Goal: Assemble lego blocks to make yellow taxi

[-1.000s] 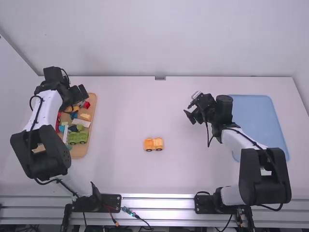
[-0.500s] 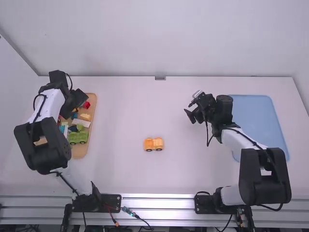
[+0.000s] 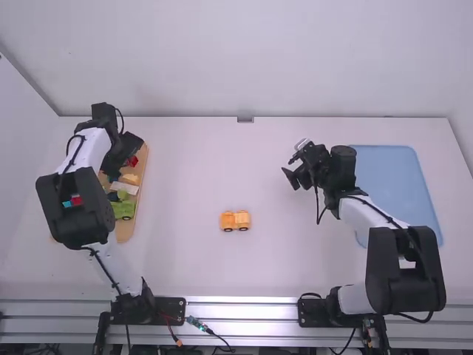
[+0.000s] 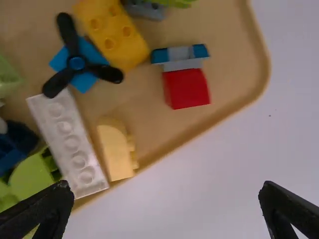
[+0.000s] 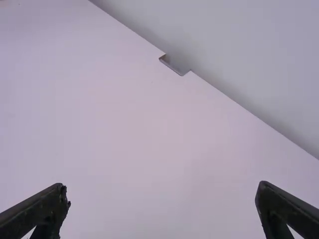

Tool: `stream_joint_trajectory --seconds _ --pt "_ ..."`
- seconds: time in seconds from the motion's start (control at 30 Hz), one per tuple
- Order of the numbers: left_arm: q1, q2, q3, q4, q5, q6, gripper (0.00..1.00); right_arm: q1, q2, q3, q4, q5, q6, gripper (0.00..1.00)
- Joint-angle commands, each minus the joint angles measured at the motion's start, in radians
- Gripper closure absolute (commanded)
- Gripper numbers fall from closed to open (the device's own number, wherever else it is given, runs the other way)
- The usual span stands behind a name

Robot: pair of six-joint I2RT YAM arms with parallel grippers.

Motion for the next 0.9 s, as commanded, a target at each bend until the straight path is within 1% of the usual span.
stream_joint_trajectory --seconds 0.0,0.23,0.43,0.83,0.87 --pt "-0.012 0.012 -0.04 0.0 -0.041 -0.032 0.01 0.001 -0.025 0.024 -0.005 -0.005 0.006 0.01" --pt "0.0 0.017 -0.08 0.028 -0.054 -0.03 0.01 0.001 -0.025 0.024 -0.008 -0.005 0.006 0.01" --pt "0.013 0.058 -0.08 0.048 -0.049 -0.031 0.01 0.001 -0.025 0.024 -0.01 -0.005 0.007 0.01" --pt "0.013 0.061 -0.082 0.045 -0.048 -0.031 0.01 0.001 -0.025 0.024 -0.026 -0.005 0.007 0.01" --pt "0.014 0.061 -0.082 0.045 -0.024 -0.023 0.01 0.001 -0.025 0.024 -0.028 -0.005 0.007 0.01"
